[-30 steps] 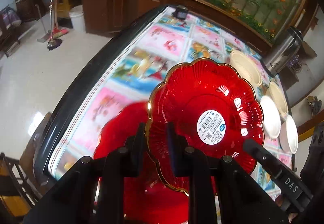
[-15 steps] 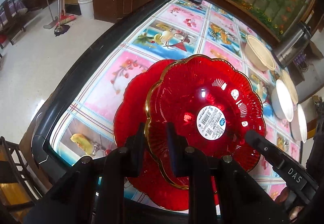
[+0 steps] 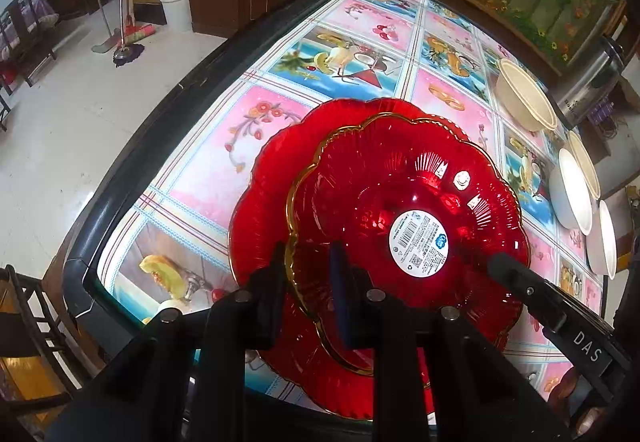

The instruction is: Organize plates and bowls

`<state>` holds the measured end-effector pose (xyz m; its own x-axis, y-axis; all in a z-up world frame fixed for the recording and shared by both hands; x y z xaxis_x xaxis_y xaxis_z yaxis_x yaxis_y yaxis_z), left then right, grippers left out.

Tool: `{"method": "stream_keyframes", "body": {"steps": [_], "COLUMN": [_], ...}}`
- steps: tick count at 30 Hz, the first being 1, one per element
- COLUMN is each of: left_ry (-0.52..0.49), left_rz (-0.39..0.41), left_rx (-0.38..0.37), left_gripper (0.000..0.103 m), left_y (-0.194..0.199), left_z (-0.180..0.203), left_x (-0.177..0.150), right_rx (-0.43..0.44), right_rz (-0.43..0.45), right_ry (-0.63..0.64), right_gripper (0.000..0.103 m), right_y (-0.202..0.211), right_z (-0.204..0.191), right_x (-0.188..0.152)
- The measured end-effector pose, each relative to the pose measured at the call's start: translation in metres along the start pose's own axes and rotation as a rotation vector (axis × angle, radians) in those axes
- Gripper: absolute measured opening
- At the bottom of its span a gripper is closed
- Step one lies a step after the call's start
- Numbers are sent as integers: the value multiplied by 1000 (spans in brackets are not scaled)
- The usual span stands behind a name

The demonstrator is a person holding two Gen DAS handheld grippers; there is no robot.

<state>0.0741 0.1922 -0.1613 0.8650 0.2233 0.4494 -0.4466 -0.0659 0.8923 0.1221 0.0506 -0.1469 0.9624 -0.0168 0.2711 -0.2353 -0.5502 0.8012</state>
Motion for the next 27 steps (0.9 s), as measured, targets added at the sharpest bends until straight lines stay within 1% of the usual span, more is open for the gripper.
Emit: {"method": "stream_keyframes", "body": {"steps": [7,27], "left_ry": [-8,-20], "left_rz": [11,-21], "left_rx": [13,20], "left_gripper": [18,19], "left_y": [5,-1], "left_z": [0,1], "left_x": [-1,-4], "right_rx": [-1,-28], "right_rz": [5,-25], "right_ry": [10,13], "right_gripper": [14,14], "right_y": [2,-5], "right_z": [-3,-2], "right_x": [1,1]}}
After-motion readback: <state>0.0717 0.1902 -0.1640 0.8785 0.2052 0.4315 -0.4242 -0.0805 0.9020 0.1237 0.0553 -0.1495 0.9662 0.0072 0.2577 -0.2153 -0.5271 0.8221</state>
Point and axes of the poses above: each gripper's, at about its wrist camera, not at the fingertips, and y roughly against the way its jaws point, z to its right, x to its top, the point moved 10 cm from there along -y, roughly the way its jaws point, and after that the axes turned 14 degrees about -y, right-handed, at the moved point
